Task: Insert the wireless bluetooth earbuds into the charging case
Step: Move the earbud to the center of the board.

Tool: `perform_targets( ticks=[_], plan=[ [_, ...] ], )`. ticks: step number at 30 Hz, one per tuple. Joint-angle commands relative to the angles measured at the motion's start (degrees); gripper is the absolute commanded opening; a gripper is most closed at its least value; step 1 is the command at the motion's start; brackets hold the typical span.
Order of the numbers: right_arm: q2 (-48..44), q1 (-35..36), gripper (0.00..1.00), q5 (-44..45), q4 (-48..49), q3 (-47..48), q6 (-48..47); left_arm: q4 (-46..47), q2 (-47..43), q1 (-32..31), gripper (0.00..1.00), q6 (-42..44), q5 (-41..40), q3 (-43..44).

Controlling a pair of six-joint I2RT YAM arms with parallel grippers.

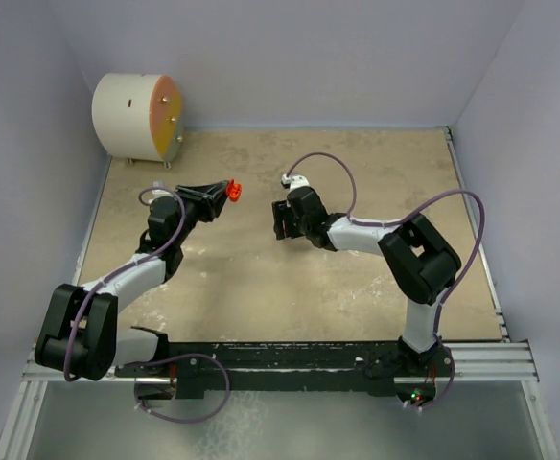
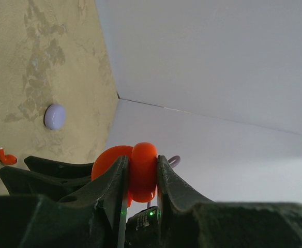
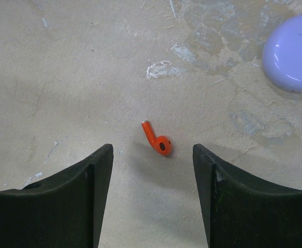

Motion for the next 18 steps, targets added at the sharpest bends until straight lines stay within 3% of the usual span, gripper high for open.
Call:
perform_targets(
  ticks=[1, 11, 18],
  plan=[
    [1.2, -0.5, 0.65, 0.6, 1.6, 1.6, 1.8, 2.0, -0.7, 0.5, 0.00, 1.2, 0.3, 0.3],
    [3.9, -0.9, 0.65, 5.1, -0.2, 5.9, 5.5, 1.8, -0.9, 0.7, 0.00, 1.2, 0.7, 0.1],
    [5.0, -1.2, 0.65, 2.1, 0.3, 7.3, 4.0, 2.1, -0.6, 1.0, 0.00, 1.2, 0.9, 0.1]
  ],
)
